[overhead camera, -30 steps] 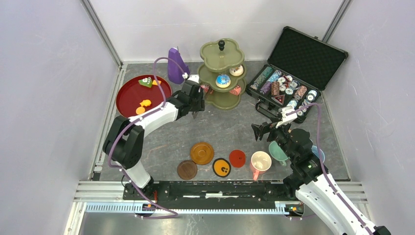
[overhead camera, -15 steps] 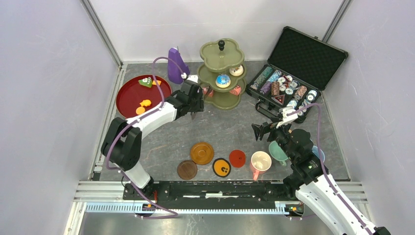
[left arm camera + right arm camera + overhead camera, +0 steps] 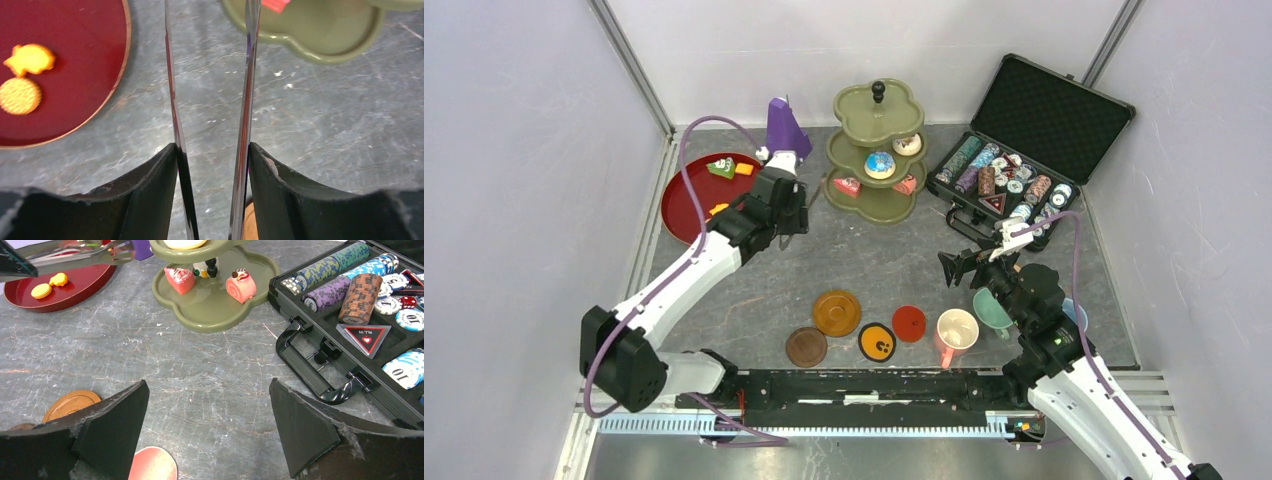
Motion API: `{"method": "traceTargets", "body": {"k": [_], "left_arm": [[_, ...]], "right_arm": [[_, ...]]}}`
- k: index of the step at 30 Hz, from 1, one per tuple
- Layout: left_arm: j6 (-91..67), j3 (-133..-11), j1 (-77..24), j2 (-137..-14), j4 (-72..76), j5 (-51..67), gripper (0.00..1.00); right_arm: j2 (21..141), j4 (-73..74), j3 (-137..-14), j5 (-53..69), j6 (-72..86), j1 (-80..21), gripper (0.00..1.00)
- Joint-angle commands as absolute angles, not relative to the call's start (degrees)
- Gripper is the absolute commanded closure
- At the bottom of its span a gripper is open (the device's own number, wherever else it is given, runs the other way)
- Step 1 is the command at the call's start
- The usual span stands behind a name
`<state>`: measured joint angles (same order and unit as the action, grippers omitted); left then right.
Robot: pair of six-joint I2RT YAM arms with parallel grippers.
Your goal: Serve the afternoon tea
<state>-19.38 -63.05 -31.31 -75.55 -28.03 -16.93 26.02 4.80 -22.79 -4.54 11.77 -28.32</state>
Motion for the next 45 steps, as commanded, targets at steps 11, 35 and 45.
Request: {"method": "traceTargets", "body": {"k": [11,35,45], "left_arm": [[-19.5,-66.0,-4.1,-73.2,-32.6,-10.5,0.39],[-21.6,-84.4,4.3,-99.6,-32.3,-7.2,0.41],[-21.5,-86.8,4.5,-102.0,-31.3,-8.0,0.39]], "right_arm": [[25.8,2.4,-23.4,-3.7,11.5,-28.1,0.02],[25.0,2.6,-23.2,-4.7,12.0,-28.1,0.02],[25.5,1.9,-22.7,-4.4,12.1,-28.1,0.02]]}}
